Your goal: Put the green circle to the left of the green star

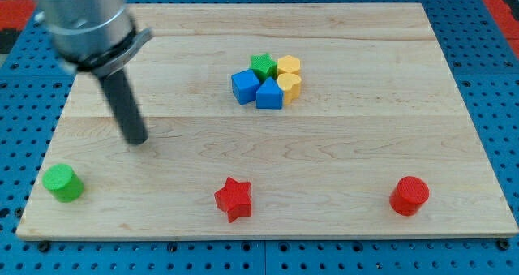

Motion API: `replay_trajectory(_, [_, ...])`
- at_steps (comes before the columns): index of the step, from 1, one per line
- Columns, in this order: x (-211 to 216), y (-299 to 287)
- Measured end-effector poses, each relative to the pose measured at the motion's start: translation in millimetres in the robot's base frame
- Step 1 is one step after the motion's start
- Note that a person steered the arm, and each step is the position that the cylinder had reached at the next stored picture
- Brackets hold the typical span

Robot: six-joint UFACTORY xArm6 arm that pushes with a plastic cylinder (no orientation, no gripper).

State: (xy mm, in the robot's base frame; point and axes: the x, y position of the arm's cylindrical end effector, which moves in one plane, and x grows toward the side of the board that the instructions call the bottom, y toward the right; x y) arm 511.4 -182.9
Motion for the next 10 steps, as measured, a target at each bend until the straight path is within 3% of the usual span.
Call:
replay_trajectory(1, [84, -33])
replay_trajectory(2, [107, -50])
replay_trajectory(3, [104, -119])
replay_trajectory(6, [39, -52])
replay_trajectory(7, [29, -52])
replay_trajectory(8, [50, -97])
replay_trajectory(9, [29, -122])
replay_trajectory(10, [7, -102])
